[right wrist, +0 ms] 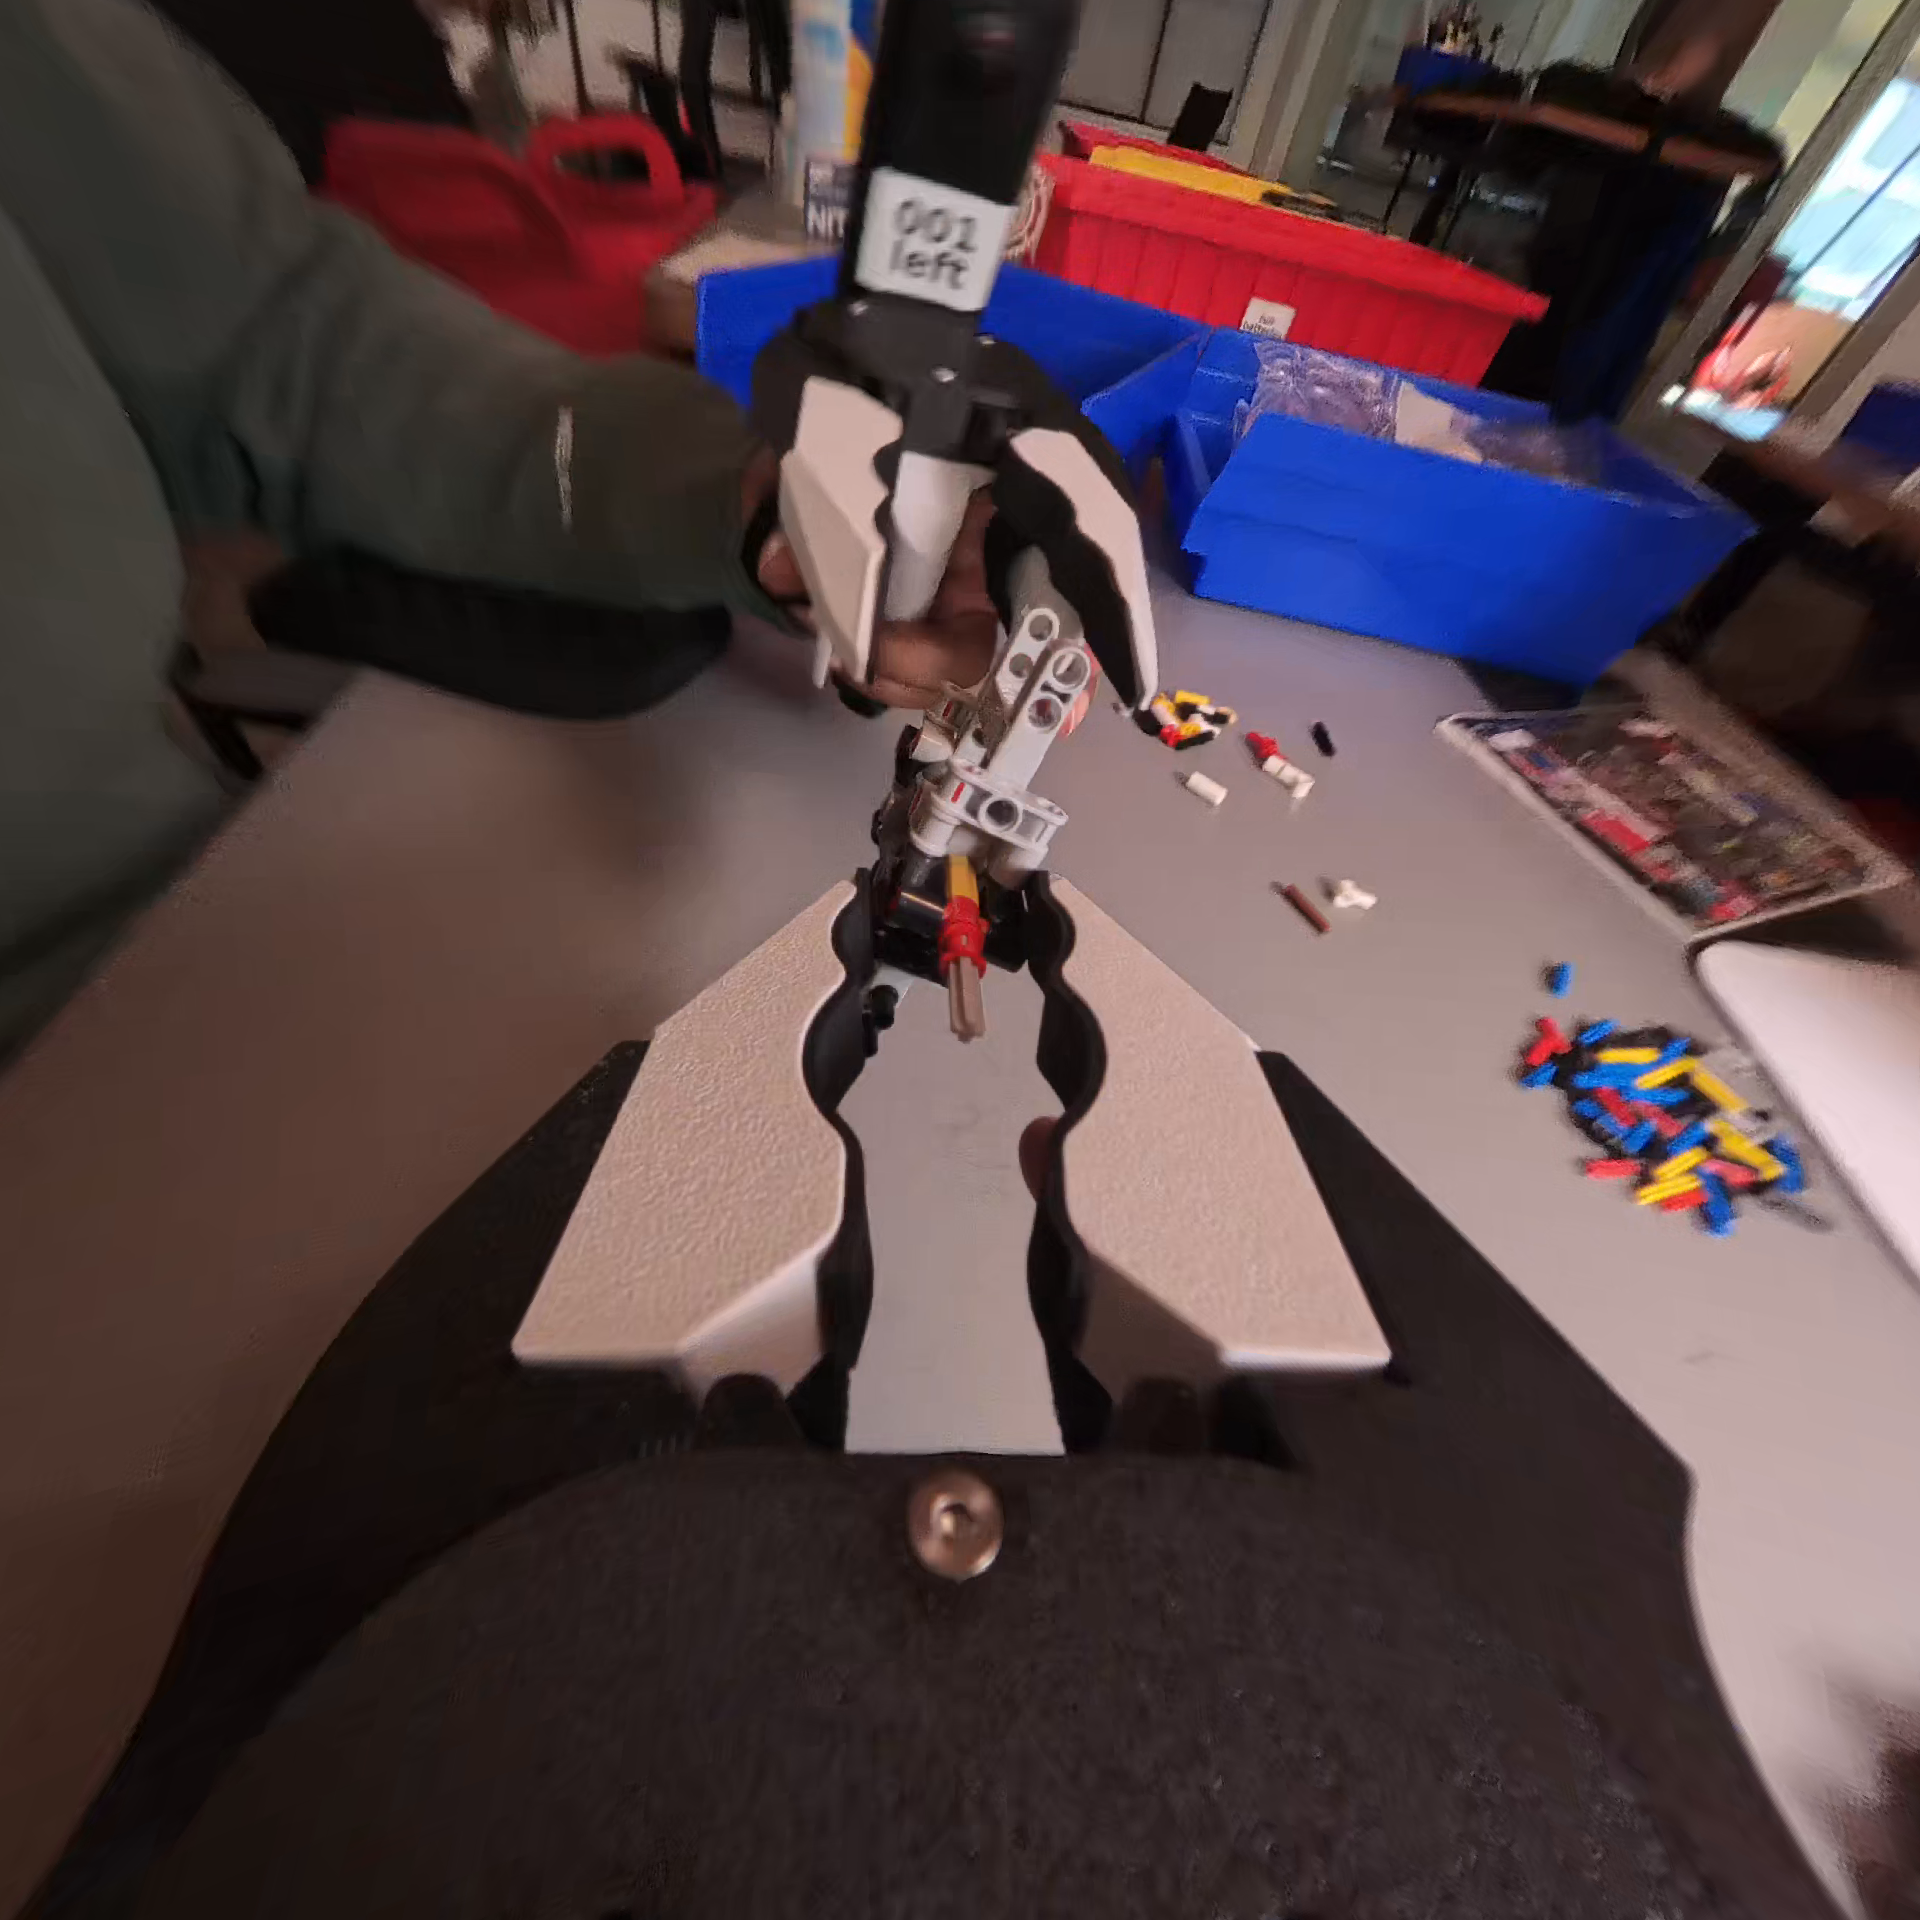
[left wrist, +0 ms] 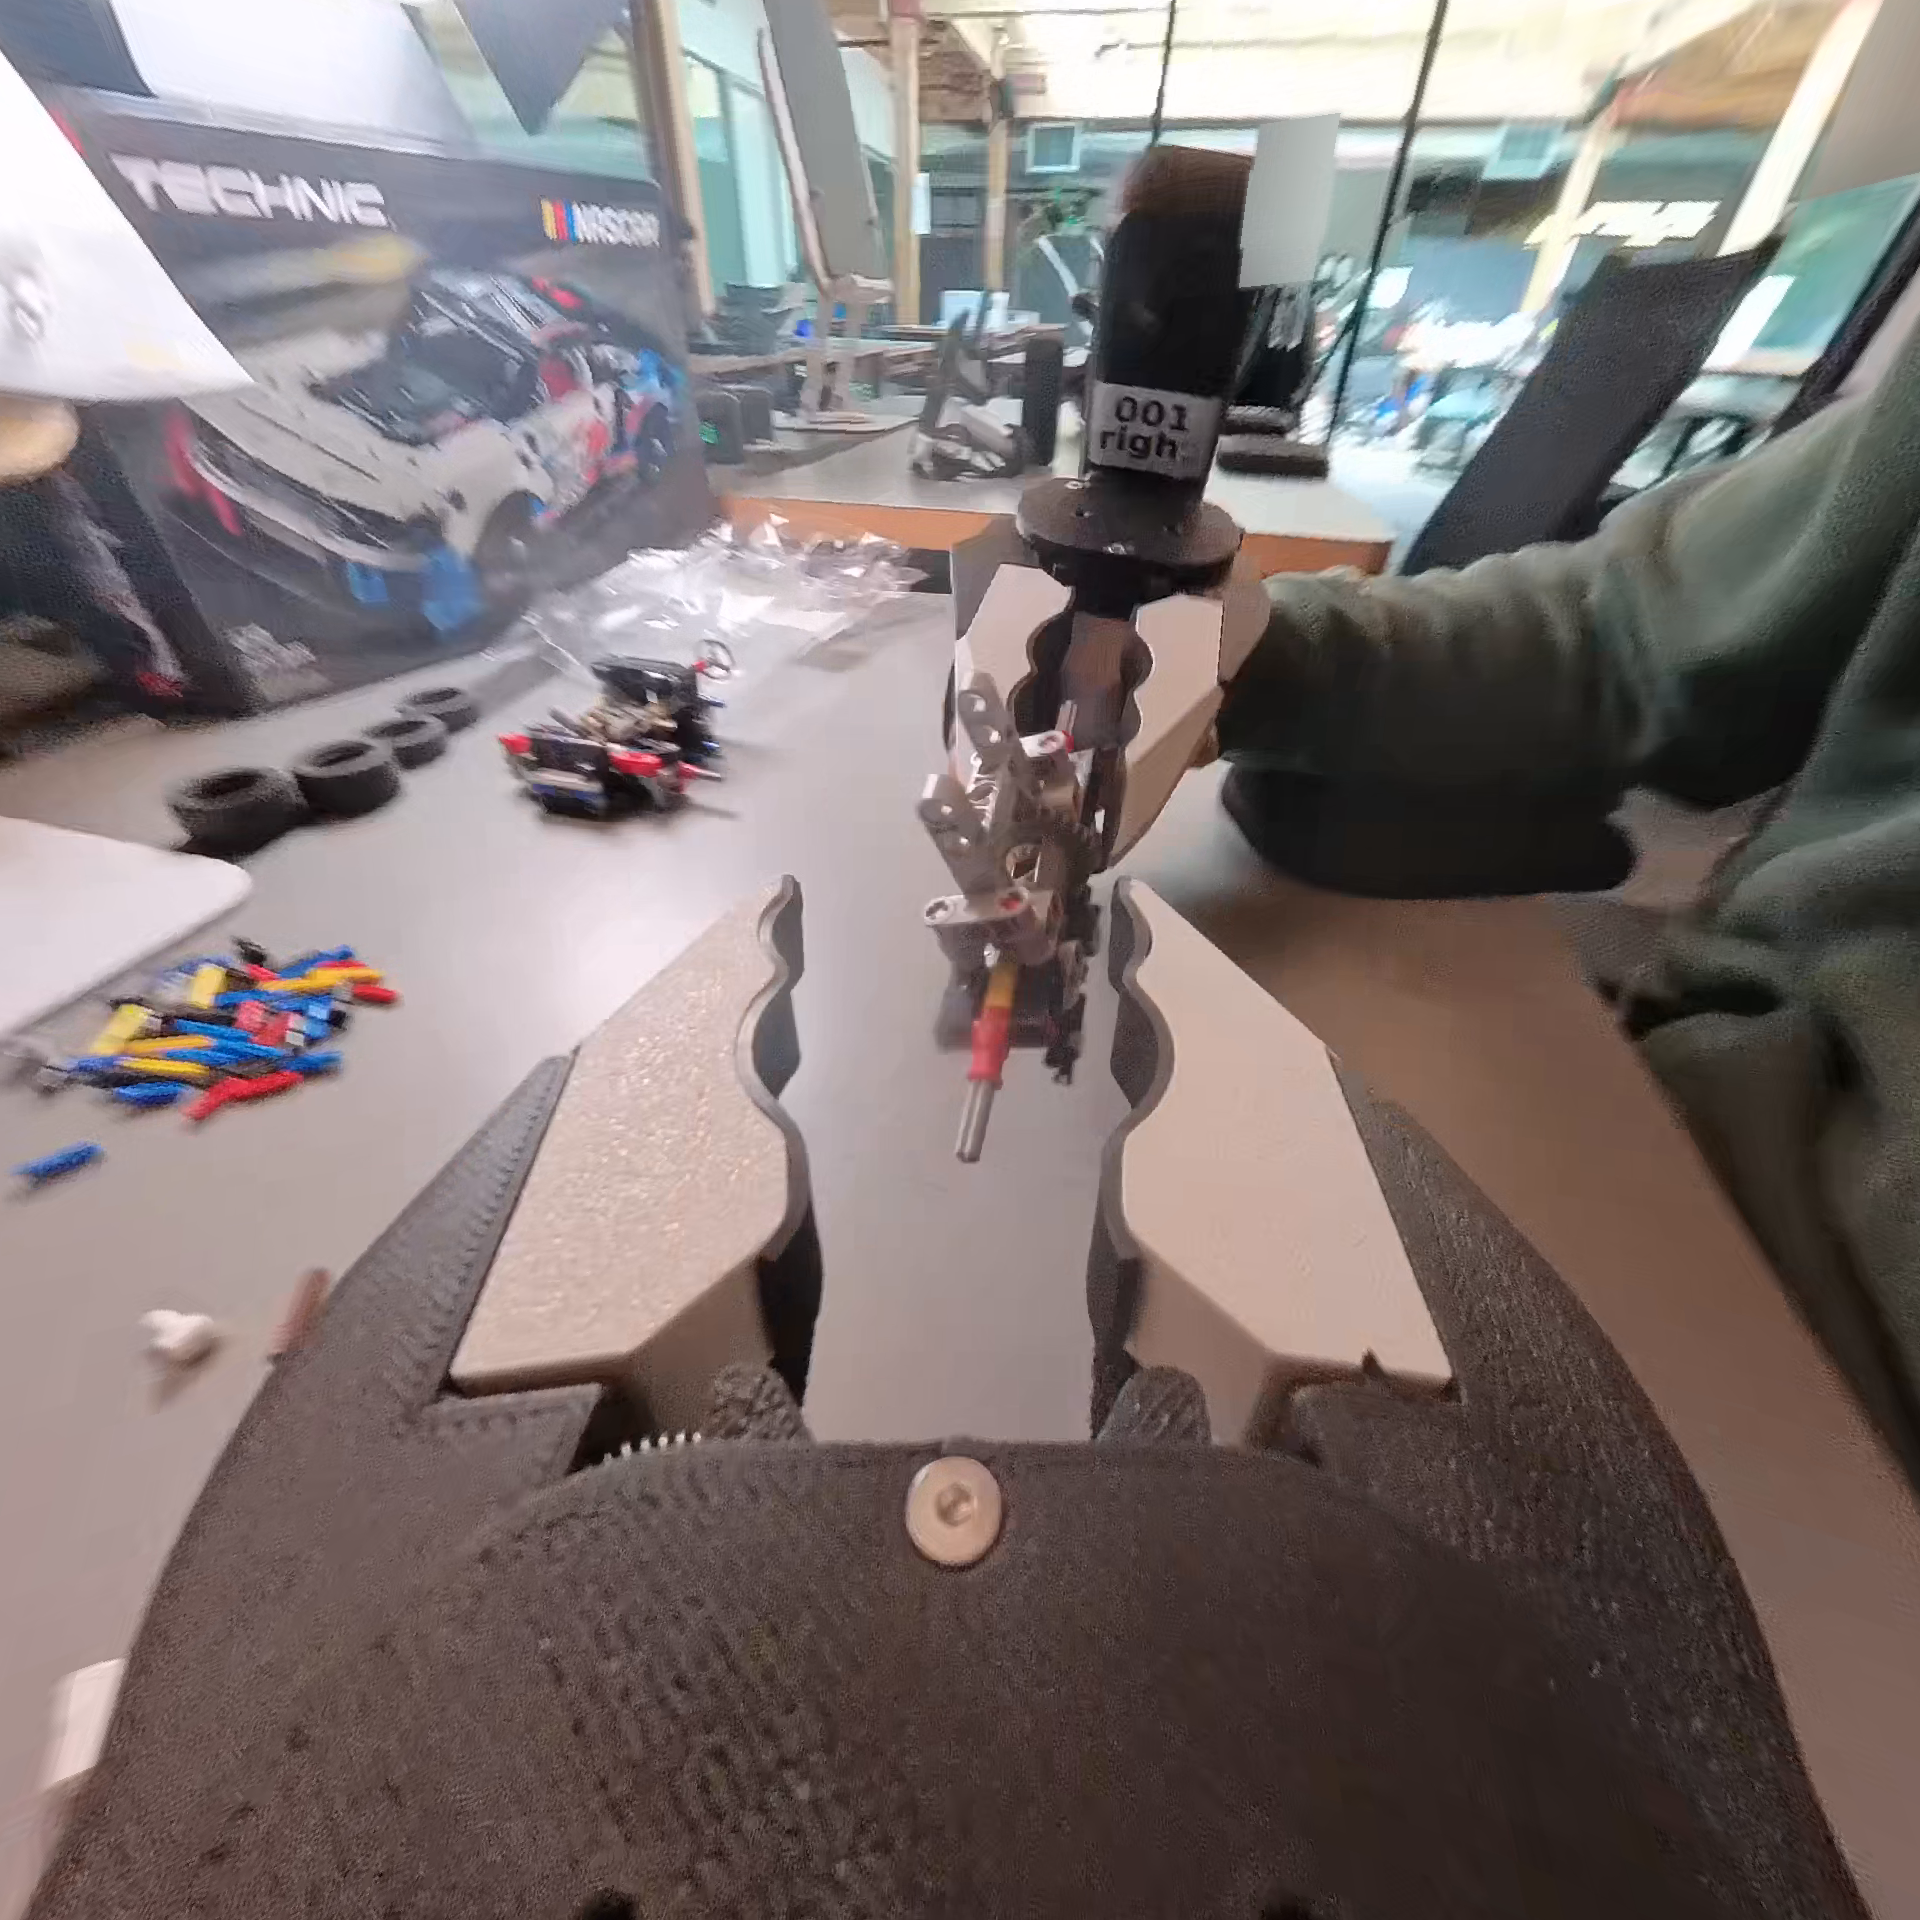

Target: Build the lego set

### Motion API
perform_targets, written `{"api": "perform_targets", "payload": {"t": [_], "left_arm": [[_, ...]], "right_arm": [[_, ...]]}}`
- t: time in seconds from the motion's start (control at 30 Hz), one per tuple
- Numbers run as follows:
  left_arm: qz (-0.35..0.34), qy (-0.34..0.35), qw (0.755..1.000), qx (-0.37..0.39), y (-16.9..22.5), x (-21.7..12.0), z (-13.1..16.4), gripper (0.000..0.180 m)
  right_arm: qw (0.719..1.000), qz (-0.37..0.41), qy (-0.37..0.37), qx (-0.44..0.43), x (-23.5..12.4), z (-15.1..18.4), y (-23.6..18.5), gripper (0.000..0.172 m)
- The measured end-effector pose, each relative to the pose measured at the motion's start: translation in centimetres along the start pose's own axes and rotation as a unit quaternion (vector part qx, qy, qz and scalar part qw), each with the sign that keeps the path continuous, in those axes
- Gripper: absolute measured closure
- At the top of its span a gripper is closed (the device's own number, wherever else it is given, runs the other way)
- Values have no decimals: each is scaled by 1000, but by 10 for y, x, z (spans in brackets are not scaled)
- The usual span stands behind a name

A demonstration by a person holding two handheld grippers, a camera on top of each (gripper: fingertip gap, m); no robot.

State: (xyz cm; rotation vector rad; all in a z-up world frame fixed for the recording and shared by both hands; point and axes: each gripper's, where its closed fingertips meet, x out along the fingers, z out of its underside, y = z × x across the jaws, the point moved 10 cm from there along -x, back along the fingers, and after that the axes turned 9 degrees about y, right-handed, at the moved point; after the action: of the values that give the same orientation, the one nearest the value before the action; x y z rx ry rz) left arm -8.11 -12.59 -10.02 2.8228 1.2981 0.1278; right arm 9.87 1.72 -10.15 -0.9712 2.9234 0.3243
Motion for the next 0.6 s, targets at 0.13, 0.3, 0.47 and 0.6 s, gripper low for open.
{"api": "perform_targets", "payload": {"t": [0.13,0.3,0.47,0.6], "left_arm": [[62,-81,995,-2,4,7,20,134],[-12,-164,975,152,17,22,25,156],[-177,-257,891,329,20,35,32,156],[-217,-309,824,421,24,48,44,156]], "right_arm": [[995,-12,-16,-98,12,6,-16,144],[988,36,-112,-103,15,26,-4,143],[973,112,-197,-46,3,20,13,129],[967,134,-181,118,12,3,11,118]]}}
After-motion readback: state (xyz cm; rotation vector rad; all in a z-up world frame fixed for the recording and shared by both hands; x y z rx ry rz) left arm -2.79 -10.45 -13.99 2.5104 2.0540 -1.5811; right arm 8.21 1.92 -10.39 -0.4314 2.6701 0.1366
